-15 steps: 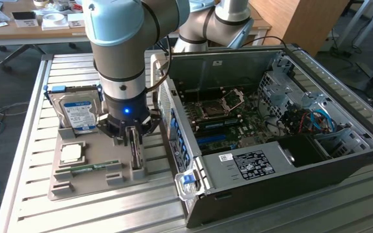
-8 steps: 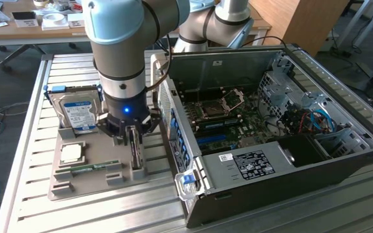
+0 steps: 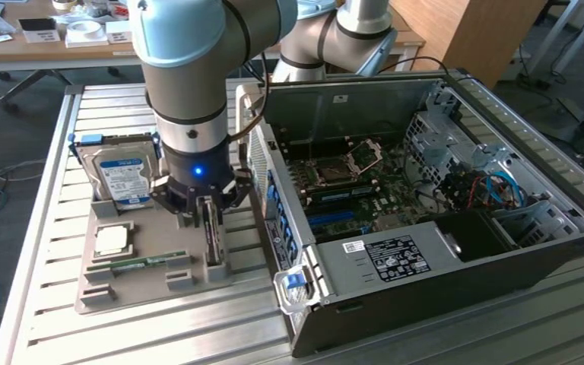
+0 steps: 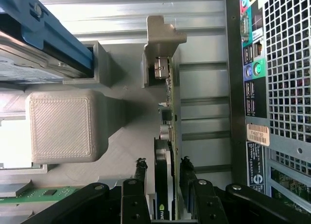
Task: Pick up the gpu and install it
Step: 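Pick up the gpu and move the gpu toward the slot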
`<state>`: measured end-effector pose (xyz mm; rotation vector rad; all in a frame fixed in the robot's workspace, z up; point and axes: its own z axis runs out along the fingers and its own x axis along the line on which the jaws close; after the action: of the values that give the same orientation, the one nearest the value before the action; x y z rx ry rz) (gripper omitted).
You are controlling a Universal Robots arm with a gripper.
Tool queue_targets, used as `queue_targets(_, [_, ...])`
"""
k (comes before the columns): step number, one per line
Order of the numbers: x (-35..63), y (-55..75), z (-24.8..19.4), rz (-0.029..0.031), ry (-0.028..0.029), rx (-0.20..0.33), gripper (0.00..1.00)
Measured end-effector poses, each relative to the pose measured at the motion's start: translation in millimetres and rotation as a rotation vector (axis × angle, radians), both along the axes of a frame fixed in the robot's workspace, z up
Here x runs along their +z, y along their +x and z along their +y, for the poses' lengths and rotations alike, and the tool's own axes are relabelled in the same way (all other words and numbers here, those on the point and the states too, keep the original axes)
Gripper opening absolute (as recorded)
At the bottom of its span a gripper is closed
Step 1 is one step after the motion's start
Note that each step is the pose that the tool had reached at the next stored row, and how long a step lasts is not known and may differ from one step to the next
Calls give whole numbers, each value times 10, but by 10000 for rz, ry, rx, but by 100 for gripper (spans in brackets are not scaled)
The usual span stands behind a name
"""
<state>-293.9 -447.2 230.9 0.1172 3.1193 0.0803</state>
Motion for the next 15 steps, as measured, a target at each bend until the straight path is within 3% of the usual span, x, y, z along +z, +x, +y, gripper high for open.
queue_targets(8, [5,0,-42,0,-1,1,41])
queue_targets(15, [5,0,-44,0,0,0,41])
